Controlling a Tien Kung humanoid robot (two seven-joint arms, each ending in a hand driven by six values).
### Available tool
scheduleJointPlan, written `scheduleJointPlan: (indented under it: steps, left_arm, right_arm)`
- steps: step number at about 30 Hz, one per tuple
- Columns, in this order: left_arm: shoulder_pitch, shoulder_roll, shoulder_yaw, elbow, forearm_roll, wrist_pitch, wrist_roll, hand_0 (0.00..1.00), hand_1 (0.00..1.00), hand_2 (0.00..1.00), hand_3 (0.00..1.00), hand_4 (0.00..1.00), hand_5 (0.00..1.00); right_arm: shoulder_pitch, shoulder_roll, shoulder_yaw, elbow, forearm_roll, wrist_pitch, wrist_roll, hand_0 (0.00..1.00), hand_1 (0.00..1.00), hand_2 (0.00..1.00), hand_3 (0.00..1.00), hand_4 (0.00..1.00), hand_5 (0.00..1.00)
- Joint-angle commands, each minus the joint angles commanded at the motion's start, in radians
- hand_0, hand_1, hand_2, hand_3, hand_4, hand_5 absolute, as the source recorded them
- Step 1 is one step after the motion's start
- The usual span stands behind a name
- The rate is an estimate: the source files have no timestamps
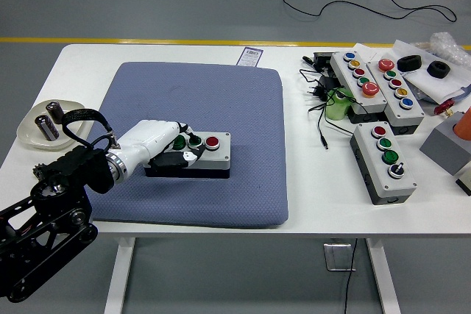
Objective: Pick up the button,place it on the desk,press the button,press the button
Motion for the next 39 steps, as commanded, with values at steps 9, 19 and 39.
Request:
scheduleJointPlan:
  steps: [9,19,39]
  left_arm:
    - [-0.011,-0.011,-0.014,-0.029,-0.032,0.185,-0.062,0.002,0.002,0.002,0.679,0.603,0.998]
    - [-0.031,-0.027,0.029,-0.009,-0.051,0.178,-0.065,0.002,0.002,0.002,0.679,0.600,0.998]
    - [-0.036,-0.028,0.059,0.029,-0.048,0.115,-0.061,0.002,0.002,0.002,0.679,0.591,0.998]
  right_arm:
    - [0.001,-0.001,-0.001,0.000,0.002,0.001,0.001,0.651,0.653,0.675,0.589,0.433,0.284]
    - [0.006,0.000,-0.004,0.000,0.004,0.000,0.001,0.651,0.652,0.674,0.589,0.432,0.284]
    - [0.007,-0.002,-0.004,0.000,0.000,0.002,0.003,0.651,0.653,0.674,0.589,0.432,0.284]
